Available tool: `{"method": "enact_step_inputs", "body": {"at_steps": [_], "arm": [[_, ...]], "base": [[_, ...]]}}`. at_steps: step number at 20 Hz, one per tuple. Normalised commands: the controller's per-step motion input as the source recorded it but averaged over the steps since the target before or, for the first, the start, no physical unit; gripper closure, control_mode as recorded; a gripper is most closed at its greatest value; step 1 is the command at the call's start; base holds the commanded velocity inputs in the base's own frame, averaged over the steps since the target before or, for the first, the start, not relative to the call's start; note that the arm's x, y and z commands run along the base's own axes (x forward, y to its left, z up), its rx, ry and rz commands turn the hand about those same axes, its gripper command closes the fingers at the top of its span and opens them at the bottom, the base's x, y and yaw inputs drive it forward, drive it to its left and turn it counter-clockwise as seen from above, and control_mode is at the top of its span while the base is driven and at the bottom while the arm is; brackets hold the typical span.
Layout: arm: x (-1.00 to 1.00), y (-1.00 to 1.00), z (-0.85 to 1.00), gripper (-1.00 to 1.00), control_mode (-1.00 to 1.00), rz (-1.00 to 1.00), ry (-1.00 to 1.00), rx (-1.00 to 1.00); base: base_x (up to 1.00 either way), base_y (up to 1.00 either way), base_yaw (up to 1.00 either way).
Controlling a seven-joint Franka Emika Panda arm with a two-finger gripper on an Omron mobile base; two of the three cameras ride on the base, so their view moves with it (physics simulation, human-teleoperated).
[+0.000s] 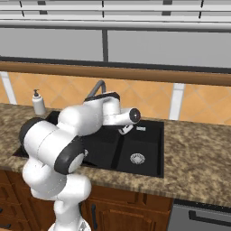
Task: Pick the pan and sponge and place them into the sink. Then turn on the water.
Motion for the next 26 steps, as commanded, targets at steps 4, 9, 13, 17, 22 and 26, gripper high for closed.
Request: {"method": "enact_step_inputs", "body": {"at_steps": [4, 9, 13, 17, 22, 26], "arm": [[0.39, 0.00, -0.06, -1.00, -1.00, 0.03, 0.06, 0.00], [0.36, 0.00, -0.15, -1.00, -1.00, 0.01, 0.00, 0.05], [0.39, 0.07, -0.23, -1.00, -1.00, 0.03, 0.00, 0.00], [0.31, 0.03, -0.22, -1.00, -1.00, 0.04, 0.00, 0.01], [0.29, 0.09, -0.23, -1.00, -1.00, 0.05, 0.00, 0.01], [0.36, 0.15, -0.20, -1.00, -1.00, 0.02, 0.00, 0.02]], "base": [[0.00, 0.00, 0.00], [0.00, 0.00, 0.00], [0.00, 0.00, 0.00], [0.00, 0.00, 0.00], [0.00, 0.00, 0.00], [0.00, 0.00, 0.00]]}}
